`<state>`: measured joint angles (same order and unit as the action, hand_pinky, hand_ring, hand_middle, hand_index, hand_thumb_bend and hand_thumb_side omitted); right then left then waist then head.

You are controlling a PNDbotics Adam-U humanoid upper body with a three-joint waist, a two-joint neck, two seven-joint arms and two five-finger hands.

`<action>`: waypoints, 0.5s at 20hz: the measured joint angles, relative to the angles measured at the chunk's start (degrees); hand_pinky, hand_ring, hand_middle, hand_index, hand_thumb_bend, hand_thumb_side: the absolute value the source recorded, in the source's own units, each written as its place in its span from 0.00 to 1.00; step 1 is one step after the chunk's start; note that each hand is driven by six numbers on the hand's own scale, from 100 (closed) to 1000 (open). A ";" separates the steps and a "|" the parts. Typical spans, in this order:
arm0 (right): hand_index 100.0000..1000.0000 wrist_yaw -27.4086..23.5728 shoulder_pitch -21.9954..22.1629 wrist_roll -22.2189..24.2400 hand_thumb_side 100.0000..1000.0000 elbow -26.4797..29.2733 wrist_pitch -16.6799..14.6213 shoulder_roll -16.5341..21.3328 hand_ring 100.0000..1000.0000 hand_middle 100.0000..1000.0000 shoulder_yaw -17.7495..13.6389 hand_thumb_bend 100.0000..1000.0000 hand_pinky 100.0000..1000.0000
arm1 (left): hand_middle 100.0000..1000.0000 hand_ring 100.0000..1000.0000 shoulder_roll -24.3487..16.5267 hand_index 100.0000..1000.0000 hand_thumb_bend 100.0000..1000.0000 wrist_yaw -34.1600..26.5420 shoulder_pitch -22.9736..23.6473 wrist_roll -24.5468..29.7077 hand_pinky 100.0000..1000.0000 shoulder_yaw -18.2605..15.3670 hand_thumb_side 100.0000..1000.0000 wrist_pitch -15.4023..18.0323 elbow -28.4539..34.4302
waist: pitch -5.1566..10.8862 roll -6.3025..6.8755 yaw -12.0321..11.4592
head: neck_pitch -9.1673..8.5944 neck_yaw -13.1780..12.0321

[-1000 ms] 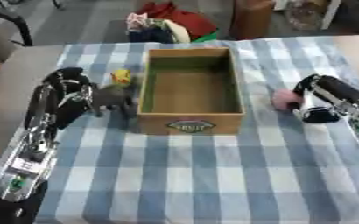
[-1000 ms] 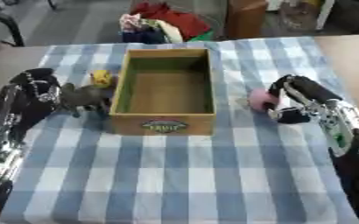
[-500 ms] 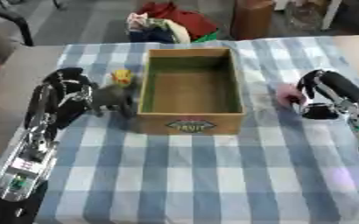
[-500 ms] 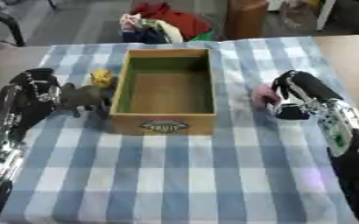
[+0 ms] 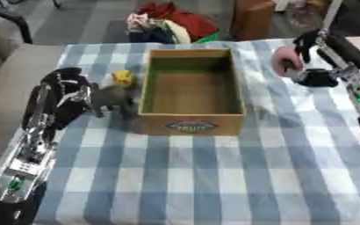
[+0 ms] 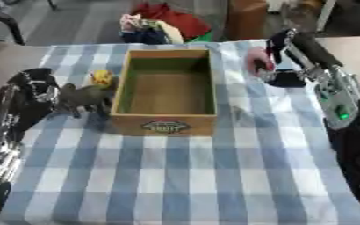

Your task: Pick up objects on the table and place them in the box.

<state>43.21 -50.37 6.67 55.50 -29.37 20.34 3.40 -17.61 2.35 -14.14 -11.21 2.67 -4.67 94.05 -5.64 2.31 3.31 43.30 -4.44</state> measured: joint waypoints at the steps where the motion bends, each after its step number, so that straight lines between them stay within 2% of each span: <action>1: 0.34 -0.36 -0.68 0.48 0.12 -0.02 -0.22 -0.02 0.75 0.21 0.27 0.00 0.64 | 0.56 0.57 0.00 0.70 0.00 0.00 0.00 0.02 0.77 0.01 0.09 -0.01 0.00 | 0.06 -0.01 -0.20 | 0.00 0.11; 5: 0.35 -0.44 -2.92 2.43 0.11 -1.48 -1.91 -1.76 0.75 0.23 1.59 0.00 0.65 | 0.56 0.57 0.00 0.70 0.00 0.00 -0.09 0.40 0.77 0.14 0.09 -0.07 0.04 | 0.20 -0.10 -1.41 | 0.00 0.84; 10: 0.36 3.25 -4.54 3.13 0.11 -4.77 -4.67 -4.83 0.75 0.24 2.70 0.00 0.66 | 0.56 0.57 0.00 0.70 0.00 0.00 -0.64 0.96 0.77 0.73 0.09 -0.04 0.31 | 0.21 -0.15 -3.02 | -0.06 2.04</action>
<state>46.46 -54.90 9.80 50.73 -34.05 15.51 6.10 -17.61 2.35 -14.79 -10.25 3.39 -4.71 94.36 -5.43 2.16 0.28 43.24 -2.40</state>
